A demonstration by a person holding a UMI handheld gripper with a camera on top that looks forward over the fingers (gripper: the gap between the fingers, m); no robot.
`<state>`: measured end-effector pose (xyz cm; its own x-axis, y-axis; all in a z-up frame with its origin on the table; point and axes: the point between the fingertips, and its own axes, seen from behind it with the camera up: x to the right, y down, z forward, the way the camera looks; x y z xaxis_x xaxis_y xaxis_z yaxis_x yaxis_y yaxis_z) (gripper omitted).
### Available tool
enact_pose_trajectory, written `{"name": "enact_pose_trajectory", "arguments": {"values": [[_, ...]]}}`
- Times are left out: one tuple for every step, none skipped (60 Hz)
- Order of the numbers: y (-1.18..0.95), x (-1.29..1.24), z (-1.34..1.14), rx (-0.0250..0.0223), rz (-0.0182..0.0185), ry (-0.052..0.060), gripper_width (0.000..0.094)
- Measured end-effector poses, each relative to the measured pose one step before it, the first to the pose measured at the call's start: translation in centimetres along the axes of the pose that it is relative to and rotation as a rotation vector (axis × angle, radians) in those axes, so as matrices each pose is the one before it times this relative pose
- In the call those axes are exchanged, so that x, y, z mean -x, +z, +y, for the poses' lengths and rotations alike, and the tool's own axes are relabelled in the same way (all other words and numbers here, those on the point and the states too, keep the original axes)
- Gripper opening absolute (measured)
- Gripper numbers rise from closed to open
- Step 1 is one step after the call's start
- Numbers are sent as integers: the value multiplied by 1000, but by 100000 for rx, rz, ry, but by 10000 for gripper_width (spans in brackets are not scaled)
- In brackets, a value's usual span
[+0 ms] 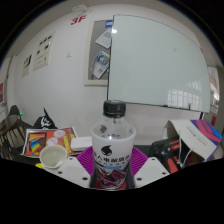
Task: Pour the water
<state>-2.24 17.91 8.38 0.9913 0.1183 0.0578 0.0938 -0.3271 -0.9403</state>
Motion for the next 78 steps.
{"name": "enact_pose_trajectory", "arguments": {"values": [[159,47,431,269,-271,297,419],[150,12,429,177,-165,272,420],[-121,179,298,517,288,52,418],[422,-11,594,636,-232,102,417],[26,79,662,1336,-167,328,420],[-96,-28,-631,-3608,42,642,423],[-176,-11,23,-758,42,-70,420],[-44,-7,354,591,64,-360,438],[-32,71,-315,-1904,-82,-195,426],[86,-6,70,-301,-35,-4,436],[-75,-16,144,-19,140,225,429],[-872,-9,-182,-117,139,648,439],[777,-138,162,-287,41,195,442],[16,-7,-142,-200,174,-27,464],[18,26,13,97,122,-227,484],[0,41,-6,20,58,-212,503],[8,22,-2,154,53,-187,526],[12,8,-4,378,153,-225,535],[-2,-26,55,649,257,-308,554],[17,-56,163,1161,399,-312,580],[1,-91,294,1661,446,-332,604],[-78,-199,445,1839,426,-178,648],[-131,-207,339,1941,610,10,719],[-38,-118,294,1506,589,199,789],[-91,-96,196,1067,462,354,859],[-150,-73,117,855,334,479,855],[-197,-99,77,685,449,509,829],[-243,-118,28,543,481,428,817],[-121,-41,86,681,439,220,824],[-408,-99,98,612,338,158,841],[-321,-57,91,642,353,-24,851],[-390,25,70,620,126,-149,856],[-400,-70,13,310,517,-148,852],[-504,-73,-17,138,584,-166,847],[-521,-32,-43,54,474,-177,845],[-517,-21,-71,396,261,-268,839],[-600,23,15,193,365,-390,842],[-634,29,-1,148,331,-368,842],[-703,39,-43,-29,420,-358,842],[-715,29,-51,-50,398,-384,842],[-763,22,-42,42,476,-399,843],[-789,66,-32,55,452,-402,843],[-857,-59,-97,138,333,-350,842],[-975,166,-53,-136,305,-295,843],[-910,138,-83,-142,145,-79,843],[-937,146,-48,-60,218,104,843],[-972,175,-18,54,225,220,843],[-1002,141,1,111,212,226,844],[-1016,195,1,155,119,114,841],[-1011,207,37,209,160,58,841],[-1055,182,52,191,220,23,841],[-1081,94,59,286,291,-48,840],[-1126,240,8,70,523,-1,841],[-1051,133,48,39,607,117,841],[-1067,130,64,62,645,262,842],[-1096,134,86,110,586,241,841],[-1035,173,107,140,338,128,841],[-1057,208,138,237,281,98,841],[-888,36,116,296,171,177,842],[-1066,200,88,128,422,91,842],[-970,163,112,59,404,66,844],[-945,110,121,36,442,-57,844],[-969,86,126,57,610,-69,844],[-897,16,137,-6,743,-8,844],[-892,25,154,-43,708,-5,843],[-867,49,140,-74,599,-42,843],[-818,33,160,-18,484,-3,843],[-812,70,175,8,432,19,843],[-560,-52,190,-37,46,-29,843],[-973,168,159,97,216,-184,841],[-702,122,170,101,48,-137,843],[-669,106,213,111,64,-57,842],[-652,106,169,74,86,-56,842],[-612,76,120,-80,81,-30,842],[-600,69,79,-149,54,-16,843],[-553,56,57,-176,120,-19,842],[-525,42,86,-115,78,-167,844],[-237,-47,97,-223,63,-257,844]]}}
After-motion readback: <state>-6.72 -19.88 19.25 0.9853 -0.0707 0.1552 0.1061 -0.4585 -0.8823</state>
